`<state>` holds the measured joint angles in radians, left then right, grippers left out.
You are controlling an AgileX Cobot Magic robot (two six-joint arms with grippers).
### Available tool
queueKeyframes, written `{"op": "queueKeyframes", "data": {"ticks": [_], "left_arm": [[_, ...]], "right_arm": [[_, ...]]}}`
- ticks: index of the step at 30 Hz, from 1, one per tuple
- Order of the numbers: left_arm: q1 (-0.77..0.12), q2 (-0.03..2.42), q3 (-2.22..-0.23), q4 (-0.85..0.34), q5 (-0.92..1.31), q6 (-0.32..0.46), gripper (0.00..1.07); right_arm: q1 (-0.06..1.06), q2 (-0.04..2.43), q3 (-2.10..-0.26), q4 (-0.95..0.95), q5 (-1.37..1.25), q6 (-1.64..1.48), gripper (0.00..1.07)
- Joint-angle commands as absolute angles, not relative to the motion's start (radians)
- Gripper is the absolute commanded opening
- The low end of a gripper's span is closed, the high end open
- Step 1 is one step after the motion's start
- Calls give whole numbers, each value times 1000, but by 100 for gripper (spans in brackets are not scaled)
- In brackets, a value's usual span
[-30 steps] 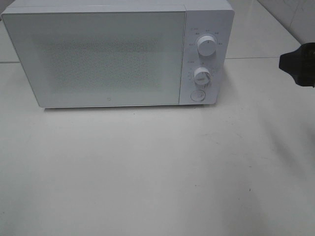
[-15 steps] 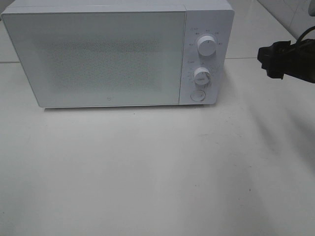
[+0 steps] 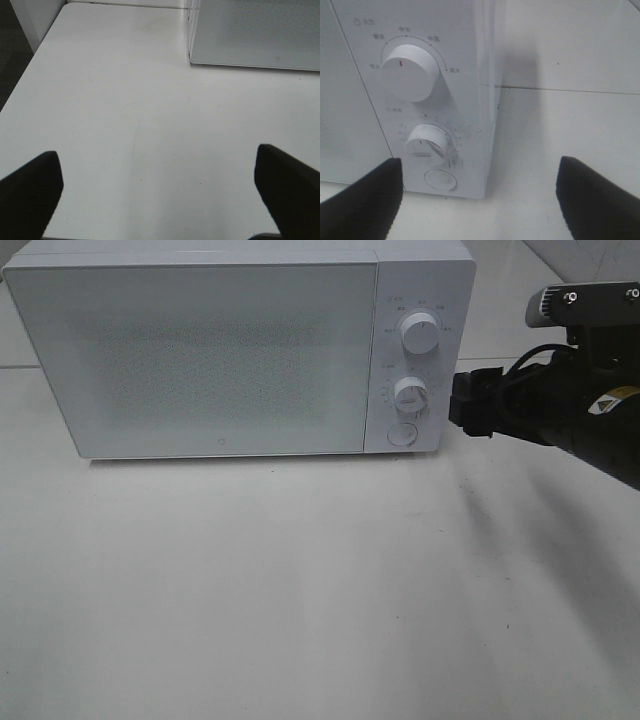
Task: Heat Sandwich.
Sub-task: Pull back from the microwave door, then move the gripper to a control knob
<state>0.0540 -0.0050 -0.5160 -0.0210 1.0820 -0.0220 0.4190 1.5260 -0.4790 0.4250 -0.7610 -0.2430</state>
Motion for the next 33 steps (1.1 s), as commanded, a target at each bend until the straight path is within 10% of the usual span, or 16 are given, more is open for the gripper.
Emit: {"op": "queueKeyframes", "data": {"ticks": [1, 33], "left_arm": [[56, -27, -516, -27, 1073, -21, 98], [56, -27, -516, -27, 1073, -21, 98]], "right_arm": [[472, 1547, -479, 479, -839, -294, 76], [926, 1734, -479, 990, -1188, -385, 76]]}}
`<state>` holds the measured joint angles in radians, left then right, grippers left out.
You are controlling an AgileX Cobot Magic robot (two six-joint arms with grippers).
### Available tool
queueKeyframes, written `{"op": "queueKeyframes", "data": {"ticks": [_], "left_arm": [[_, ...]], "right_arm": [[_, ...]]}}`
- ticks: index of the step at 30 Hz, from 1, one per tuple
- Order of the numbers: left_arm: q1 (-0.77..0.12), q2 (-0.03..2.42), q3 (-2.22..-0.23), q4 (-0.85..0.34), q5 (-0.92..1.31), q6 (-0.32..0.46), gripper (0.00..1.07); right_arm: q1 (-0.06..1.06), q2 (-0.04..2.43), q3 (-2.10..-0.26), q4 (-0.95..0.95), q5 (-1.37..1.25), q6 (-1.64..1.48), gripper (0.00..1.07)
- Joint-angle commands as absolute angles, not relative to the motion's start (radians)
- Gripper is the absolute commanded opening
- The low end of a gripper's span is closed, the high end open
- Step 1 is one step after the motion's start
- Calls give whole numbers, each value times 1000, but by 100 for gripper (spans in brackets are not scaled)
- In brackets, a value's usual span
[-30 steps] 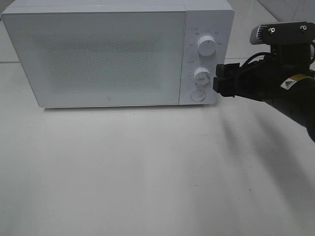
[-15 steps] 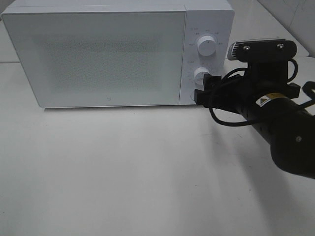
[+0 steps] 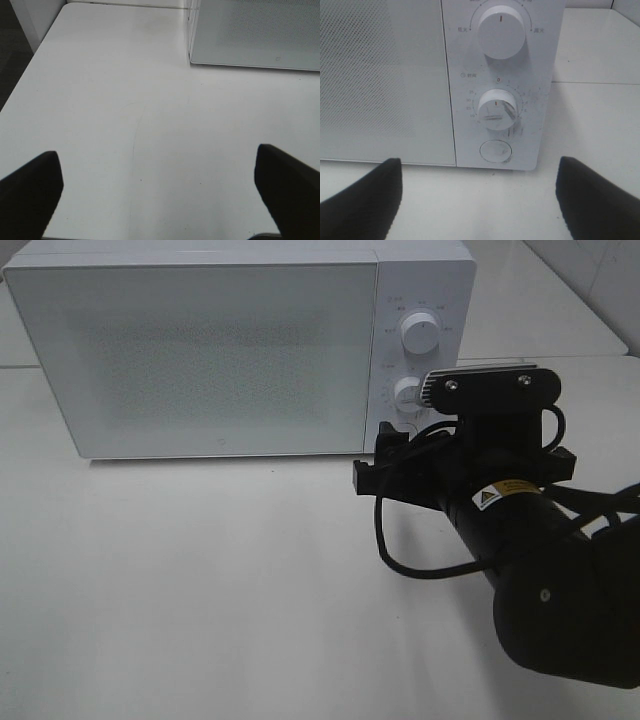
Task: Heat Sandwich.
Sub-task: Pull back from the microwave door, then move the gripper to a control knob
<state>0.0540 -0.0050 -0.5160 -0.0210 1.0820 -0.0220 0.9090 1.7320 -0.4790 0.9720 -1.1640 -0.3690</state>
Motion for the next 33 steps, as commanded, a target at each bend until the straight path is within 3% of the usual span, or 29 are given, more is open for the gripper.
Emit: {"op": "queueKeyframes", "data": {"ticks": [1, 23, 33], "left_arm": [[56, -27, -516, -27, 1073, -21, 98], [56, -27, -516, -27, 1073, -21, 98], [56, -27, -516, -27, 1073, -21, 98]], "right_arm": [[926, 1734, -479, 990, -1184, -385, 76], [920, 1734, -479, 999, -1296, -366, 76], [804, 1737, -488, 911, -1292, -313, 76]]}}
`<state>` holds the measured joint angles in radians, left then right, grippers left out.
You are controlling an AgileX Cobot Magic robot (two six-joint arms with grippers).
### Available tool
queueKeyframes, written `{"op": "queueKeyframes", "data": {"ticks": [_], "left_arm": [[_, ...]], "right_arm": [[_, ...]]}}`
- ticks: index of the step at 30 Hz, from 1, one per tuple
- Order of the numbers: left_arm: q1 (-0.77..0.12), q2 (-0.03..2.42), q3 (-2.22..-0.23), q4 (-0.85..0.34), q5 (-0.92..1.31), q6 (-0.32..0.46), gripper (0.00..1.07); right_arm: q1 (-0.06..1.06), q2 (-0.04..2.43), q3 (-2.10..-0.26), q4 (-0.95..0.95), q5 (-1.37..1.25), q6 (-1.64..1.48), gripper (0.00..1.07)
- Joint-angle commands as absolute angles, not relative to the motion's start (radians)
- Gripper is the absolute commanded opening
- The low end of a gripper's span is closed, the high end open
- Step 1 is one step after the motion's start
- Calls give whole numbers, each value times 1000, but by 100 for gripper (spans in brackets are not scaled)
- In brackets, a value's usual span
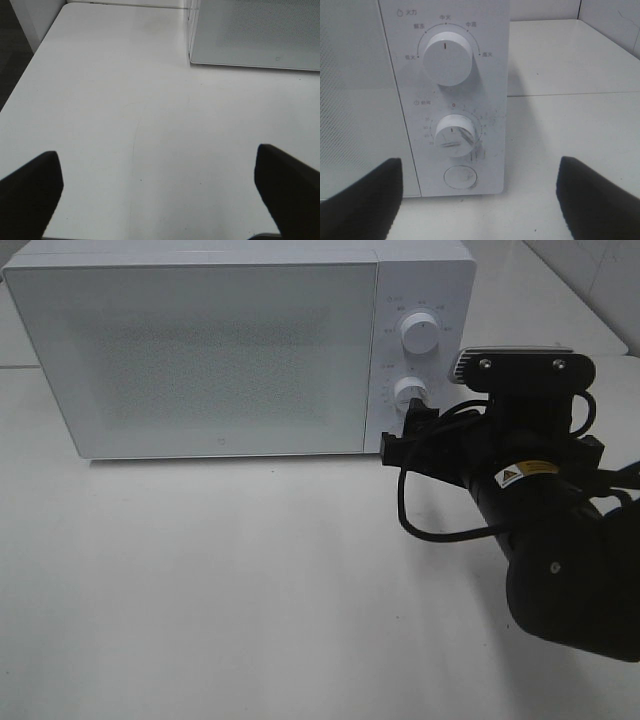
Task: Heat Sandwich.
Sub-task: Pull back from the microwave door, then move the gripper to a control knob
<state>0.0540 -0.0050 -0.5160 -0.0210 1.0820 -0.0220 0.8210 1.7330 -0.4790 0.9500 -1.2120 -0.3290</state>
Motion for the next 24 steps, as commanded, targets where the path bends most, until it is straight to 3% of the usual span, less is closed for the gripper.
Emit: {"op": "queueKeyframes", "data": {"ticks": [1, 24], "left_arm": [[56, -27, -516, -27, 1073, -21, 98], [56, -27, -516, -27, 1073, -21, 98]], "right_arm": [[797, 1740, -488, 906, -1292, -313, 76], [736, 1957, -654, 816, -1276, -269, 76]]}}
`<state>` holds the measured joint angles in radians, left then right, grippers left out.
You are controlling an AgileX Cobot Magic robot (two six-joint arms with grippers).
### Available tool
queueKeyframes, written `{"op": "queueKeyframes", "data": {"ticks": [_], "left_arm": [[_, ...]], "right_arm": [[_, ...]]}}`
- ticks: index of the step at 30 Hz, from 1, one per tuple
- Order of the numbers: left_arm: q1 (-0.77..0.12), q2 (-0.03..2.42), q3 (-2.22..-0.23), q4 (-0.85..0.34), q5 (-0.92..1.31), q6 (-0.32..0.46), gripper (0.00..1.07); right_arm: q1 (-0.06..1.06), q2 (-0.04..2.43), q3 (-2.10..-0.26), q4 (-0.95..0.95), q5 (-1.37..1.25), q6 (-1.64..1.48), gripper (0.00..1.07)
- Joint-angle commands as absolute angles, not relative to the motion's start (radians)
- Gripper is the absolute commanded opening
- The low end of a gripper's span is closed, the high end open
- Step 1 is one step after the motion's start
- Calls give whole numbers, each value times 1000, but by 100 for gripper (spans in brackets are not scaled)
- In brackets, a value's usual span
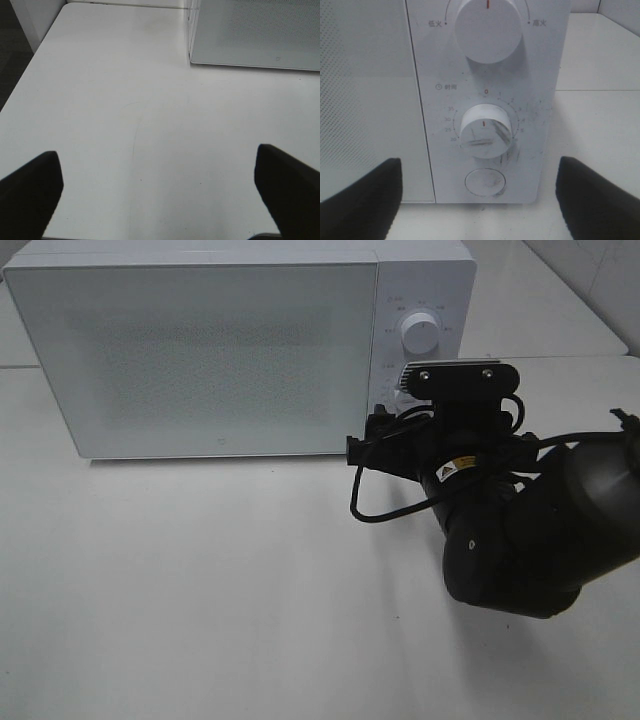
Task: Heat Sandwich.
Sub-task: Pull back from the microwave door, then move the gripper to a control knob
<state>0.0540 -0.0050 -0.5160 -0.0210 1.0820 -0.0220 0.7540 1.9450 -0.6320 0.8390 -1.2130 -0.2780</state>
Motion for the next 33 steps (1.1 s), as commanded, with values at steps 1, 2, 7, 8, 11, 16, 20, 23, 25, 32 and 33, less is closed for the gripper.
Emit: {"op": "queueKeyframes", "data": {"ticks": [1, 2, 7, 8, 11, 16, 20, 23, 25, 32, 33], "left_arm": [[56, -26, -516, -27, 1073, -21, 98], [56, -26, -516, -27, 1073, -21, 98], [56, -21, -516, -27, 1073, -21, 98], [56, -21, -516, -27, 1073, -21, 98], [56, -21, -516, -27, 1073, -21, 98], [56, -21, -516, -27, 1073, -21, 98], [56, -21, -516, -27, 1073, -21, 98], [56, -21, -516, -27, 1073, -21, 98], [56, -21, -516, -27, 1073, -21, 98], [56, -21, -516, -26, 1073, -21, 98], [56, -21, -516, -26, 1073, -21, 98]], "right_arm": [[735, 1964, -662, 814, -1270, -269, 76], [735, 1964, -662, 814, -1270, -269, 76], [689, 1992, -708, 769, -1256, -269, 76], [681, 1996, -715, 761, -1252, -269, 76], [657, 2011, -740, 752, -1230, -269, 76], [645, 2032, -764, 735, -1212, -269, 76], [642, 2064, -793, 731, -1200, -269, 76], [638, 2080, -808, 730, -1193, -268, 76], [633, 2085, -815, 726, -1190, -268, 76], [600, 2101, -857, 688, -1156, -261, 76], [600, 2101, -857, 688, -1156, -261, 76]]}}
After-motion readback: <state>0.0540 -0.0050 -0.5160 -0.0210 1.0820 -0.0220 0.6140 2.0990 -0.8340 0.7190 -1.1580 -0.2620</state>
